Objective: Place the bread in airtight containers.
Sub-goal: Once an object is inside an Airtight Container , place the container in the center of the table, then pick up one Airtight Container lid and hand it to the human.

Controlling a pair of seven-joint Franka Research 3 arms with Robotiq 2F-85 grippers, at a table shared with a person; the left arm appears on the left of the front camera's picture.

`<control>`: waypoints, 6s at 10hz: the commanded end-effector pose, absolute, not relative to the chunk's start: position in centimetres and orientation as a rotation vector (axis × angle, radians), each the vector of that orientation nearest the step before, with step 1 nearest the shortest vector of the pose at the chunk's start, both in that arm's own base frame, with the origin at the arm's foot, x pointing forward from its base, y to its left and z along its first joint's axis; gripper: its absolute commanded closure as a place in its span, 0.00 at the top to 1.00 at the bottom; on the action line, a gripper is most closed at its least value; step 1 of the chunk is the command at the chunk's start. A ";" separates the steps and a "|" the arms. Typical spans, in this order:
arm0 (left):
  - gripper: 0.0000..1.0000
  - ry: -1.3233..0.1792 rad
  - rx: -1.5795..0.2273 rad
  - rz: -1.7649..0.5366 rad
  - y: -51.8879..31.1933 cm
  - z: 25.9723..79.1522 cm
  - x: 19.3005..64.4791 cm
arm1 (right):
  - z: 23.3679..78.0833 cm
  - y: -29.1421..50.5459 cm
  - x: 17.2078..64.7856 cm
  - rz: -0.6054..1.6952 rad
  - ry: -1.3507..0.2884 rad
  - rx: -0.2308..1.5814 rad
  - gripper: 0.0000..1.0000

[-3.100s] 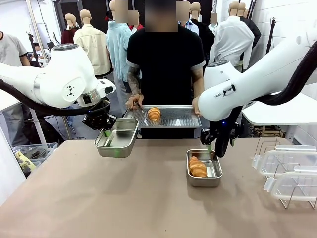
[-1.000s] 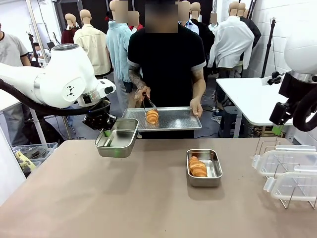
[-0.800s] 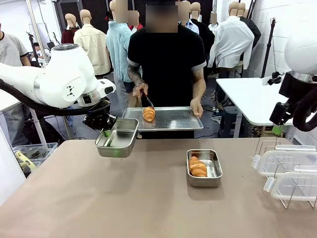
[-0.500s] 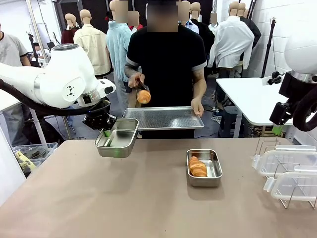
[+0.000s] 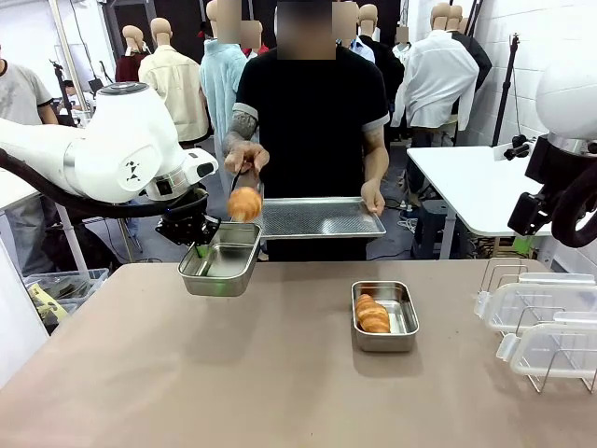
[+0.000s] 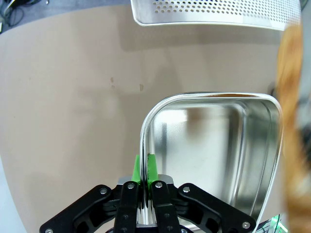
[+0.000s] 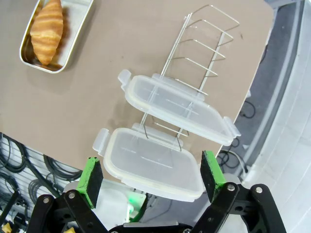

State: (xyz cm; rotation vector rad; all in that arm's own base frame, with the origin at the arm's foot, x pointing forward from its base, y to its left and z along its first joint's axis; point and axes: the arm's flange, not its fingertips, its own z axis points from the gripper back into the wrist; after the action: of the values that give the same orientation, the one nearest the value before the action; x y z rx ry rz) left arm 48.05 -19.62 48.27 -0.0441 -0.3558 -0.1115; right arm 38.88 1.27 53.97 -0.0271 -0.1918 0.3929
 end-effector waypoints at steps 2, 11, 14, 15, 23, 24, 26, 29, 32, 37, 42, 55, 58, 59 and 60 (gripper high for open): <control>0.00 -0.362 -0.046 -0.111 -19.6 48.6 47.9 | 54.0 1.5 39.3 0.375 -0.197 -0.039 1.00; 0.00 -0.362 -0.046 -0.111 -19.6 48.6 47.9 | 54.0 1.5 39.3 0.375 -0.197 -0.039 1.00; 0.00 -0.362 -0.046 -0.111 -19.6 48.6 47.9 | 54.0 1.5 39.3 0.375 -0.197 -0.039 1.00; 0.00 -0.362 -0.046 -0.111 -19.6 48.6 47.9 | 54.0 1.5 39.3 0.375 -0.197 -0.039 1.00; 0.00 -0.362 -0.046 -0.111 -19.6 48.6 47.9 | 54.0 1.5 39.3 0.375 -0.197 -0.039 1.00; 0.00 -0.362 -0.046 -0.111 -19.6 48.6 47.9 | 54.0 1.5 39.3 0.375 -0.197 -0.039 1.00; 0.00 -0.362 -0.046 -0.111 -19.6 48.6 47.9 | 54.0 1.5 39.3 0.375 -0.197 -0.039 1.00; 0.00 -0.356 -0.044 -0.111 -19.6 48.3 48.0 | 54.0 1.5 39.3 0.375 -0.197 -0.039 1.00; 0.00 -0.276 -0.072 -0.111 -14.1 44.9 49.6 | 54.0 1.5 39.3 0.375 -0.197 -0.039 1.00; 0.00 -0.278 -0.035 0.024 -9.3 36.8 52.3 | 54.0 1.5 39.3 0.375 -0.197 -0.039 1.00; 0.00 -0.310 -0.035 -0.009 -9.1 33.4 50.1 | 54.0 1.5 39.3 0.375 -0.197 -0.039 1.00; 1.00 -0.389 0.097 0.000 -7.5 43.7 46.7 | 54.0 1.5 39.3 0.375 -0.197 -0.039 1.00; 1.00 -0.364 0.175 0.010 -1.6 49.3 45.1 | 54.0 1.5 39.3 0.375 -0.197 -0.039 1.00; 1.00 -0.333 0.196 0.022 0.6 50.7 44.8 | 54.0 1.5 39.3 0.375 -0.197 -0.039 1.00; 1.00 -0.312 0.165 0.013 2.9 51.9 44.7 | 54.0 1.5 39.3 0.375 -0.197 -0.039 1.00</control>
State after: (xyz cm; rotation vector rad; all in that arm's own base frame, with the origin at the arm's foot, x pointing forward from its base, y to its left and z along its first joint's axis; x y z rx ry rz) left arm 44.10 1.45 51.15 0.1654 -0.3413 0.0287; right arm 38.95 1.28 53.97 -0.0294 -0.1918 0.3923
